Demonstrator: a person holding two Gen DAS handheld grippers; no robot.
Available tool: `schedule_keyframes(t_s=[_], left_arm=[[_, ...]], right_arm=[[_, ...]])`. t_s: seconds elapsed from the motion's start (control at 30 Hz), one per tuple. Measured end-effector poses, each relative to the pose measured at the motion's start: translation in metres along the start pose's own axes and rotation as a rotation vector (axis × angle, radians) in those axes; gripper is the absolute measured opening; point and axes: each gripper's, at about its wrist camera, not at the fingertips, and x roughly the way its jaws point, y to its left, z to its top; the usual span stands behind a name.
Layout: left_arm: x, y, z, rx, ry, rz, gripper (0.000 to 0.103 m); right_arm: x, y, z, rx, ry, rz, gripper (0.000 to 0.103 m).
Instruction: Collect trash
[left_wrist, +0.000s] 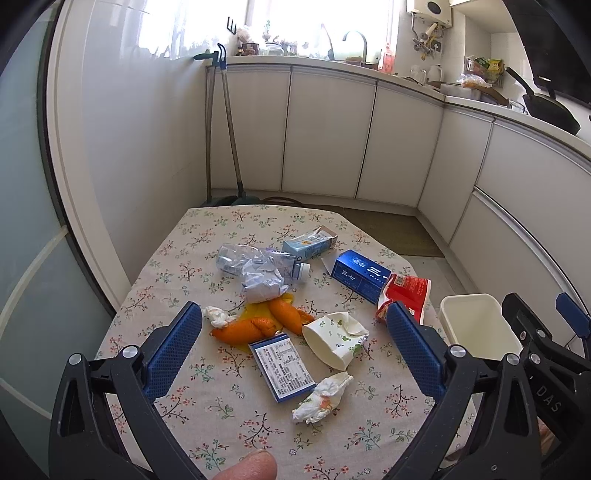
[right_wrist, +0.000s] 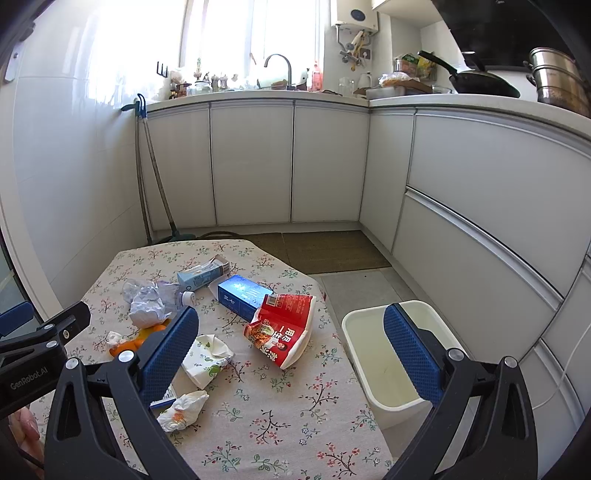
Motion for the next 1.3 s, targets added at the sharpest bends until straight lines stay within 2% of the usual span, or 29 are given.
schedule_keyframes(t_s=[1.0, 1.17, 1.3], left_arm=[[0.004, 0.003, -0.002, -0.012, 0.024, 0.013, 0.096], [0.006, 0.002, -0.001, -0.008, 0.040, 0.019, 0.096], [0.013, 0.009, -0.001, -0.034, 0.075, 0.038, 0.096]], right_arm=[[0.000, 0.001, -0.002, -0.004, 0.006, 0.001, 0.098], [0.005, 0.003, -0.004, -0.002, 0.033, 0.001, 0.098], [0.018, 0.001, -0.008, 0.019, 0.118, 0.008, 0.098]])
